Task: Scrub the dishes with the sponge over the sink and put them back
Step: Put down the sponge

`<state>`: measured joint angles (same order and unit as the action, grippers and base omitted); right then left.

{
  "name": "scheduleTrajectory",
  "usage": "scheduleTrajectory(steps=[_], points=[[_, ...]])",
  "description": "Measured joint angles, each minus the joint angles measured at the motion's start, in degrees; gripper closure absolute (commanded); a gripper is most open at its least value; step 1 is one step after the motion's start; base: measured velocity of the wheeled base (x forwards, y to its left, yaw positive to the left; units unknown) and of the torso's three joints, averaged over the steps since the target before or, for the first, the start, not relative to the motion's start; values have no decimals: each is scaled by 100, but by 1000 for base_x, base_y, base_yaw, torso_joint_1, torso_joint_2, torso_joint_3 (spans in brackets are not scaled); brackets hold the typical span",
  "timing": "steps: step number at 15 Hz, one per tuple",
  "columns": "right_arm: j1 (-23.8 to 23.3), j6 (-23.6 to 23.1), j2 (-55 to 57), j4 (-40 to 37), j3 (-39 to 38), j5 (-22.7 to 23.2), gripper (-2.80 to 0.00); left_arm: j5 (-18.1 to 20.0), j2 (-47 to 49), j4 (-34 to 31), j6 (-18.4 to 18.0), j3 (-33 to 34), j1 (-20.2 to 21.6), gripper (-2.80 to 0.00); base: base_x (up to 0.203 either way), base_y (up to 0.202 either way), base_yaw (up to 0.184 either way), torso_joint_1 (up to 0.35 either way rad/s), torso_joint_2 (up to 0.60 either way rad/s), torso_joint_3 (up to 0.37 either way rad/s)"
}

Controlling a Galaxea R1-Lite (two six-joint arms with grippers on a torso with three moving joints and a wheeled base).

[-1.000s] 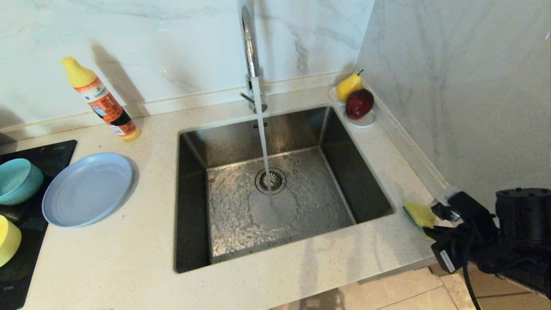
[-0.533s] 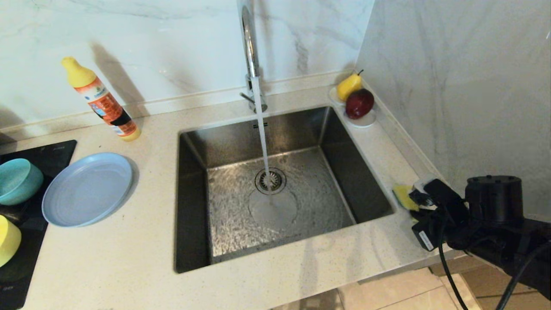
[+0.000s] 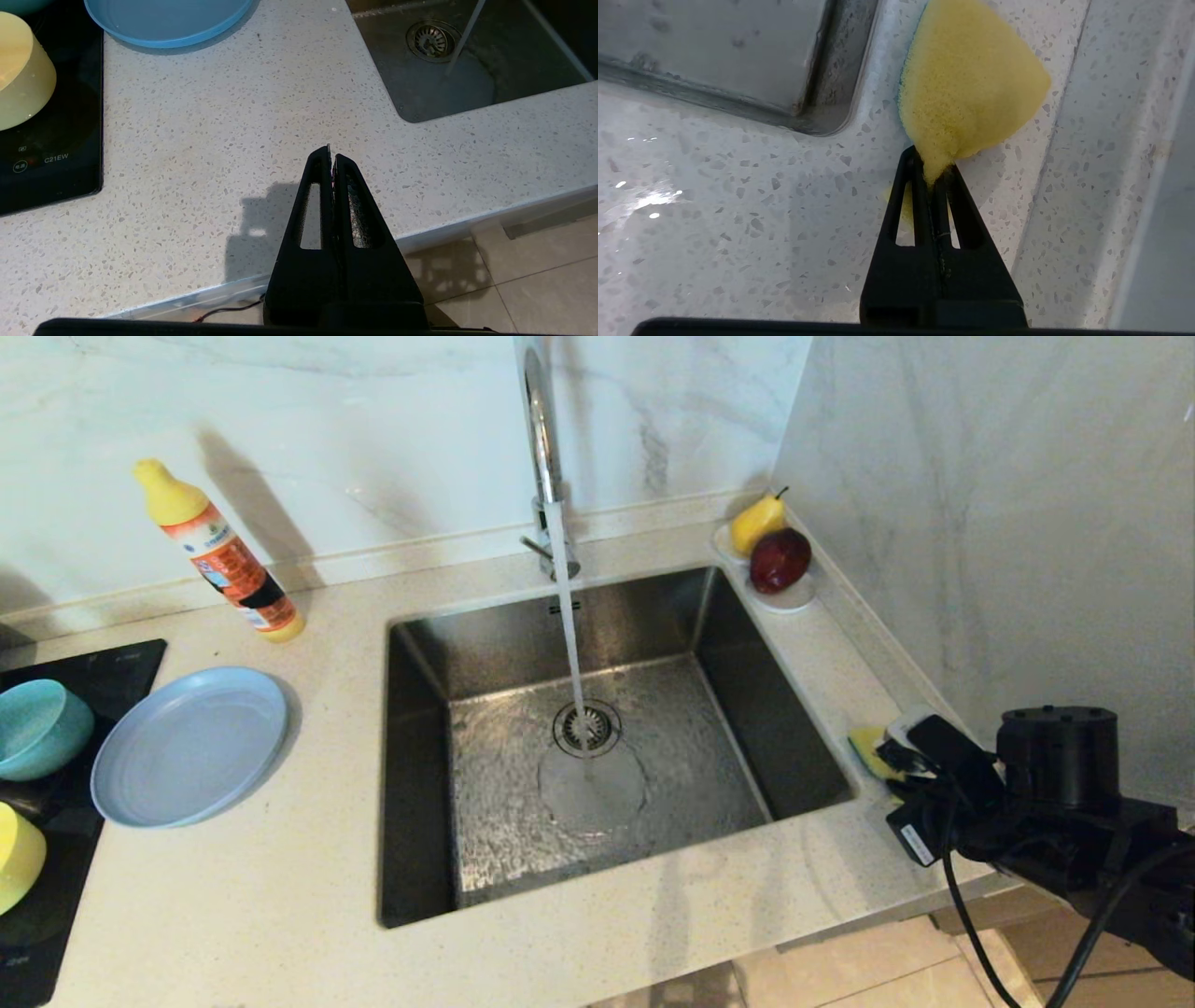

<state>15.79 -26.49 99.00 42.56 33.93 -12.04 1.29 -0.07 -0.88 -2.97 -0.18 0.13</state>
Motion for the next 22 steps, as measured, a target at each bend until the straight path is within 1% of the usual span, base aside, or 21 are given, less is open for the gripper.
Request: scheduleTrajectory(steps=[3,10,12,14,15,19,22], points=[[66,9,28,25,70,-136,-280,2,0,0,-2,0,0,0,0,0,0,0,0,0],[141,54,-7,236,121,-199,-280,2,0,0,0,0,-6,0,0,0,0,0,0,0],[257,54,-133,389,122,-251,-280,2,0,0,0,0,-4,0,0,0,0,0,0,0],[481,62,-289,439,122,-367,-280,2,2,0,0,0,0,0,0,0,0,0,0,0],[614,70,-369,477,111,-427,0,2,2,0,-2,0,-2,0,0,0,0,0,0,0],[1080,78,-788,744,27,-647,0,2,7,0,-1,0,-6,0,0,0,0,0,0,0],[1384,211,-1326,571,-63,-647,0,1,7,0,-1,0,-6,0,0,0,0,0,0,0]])
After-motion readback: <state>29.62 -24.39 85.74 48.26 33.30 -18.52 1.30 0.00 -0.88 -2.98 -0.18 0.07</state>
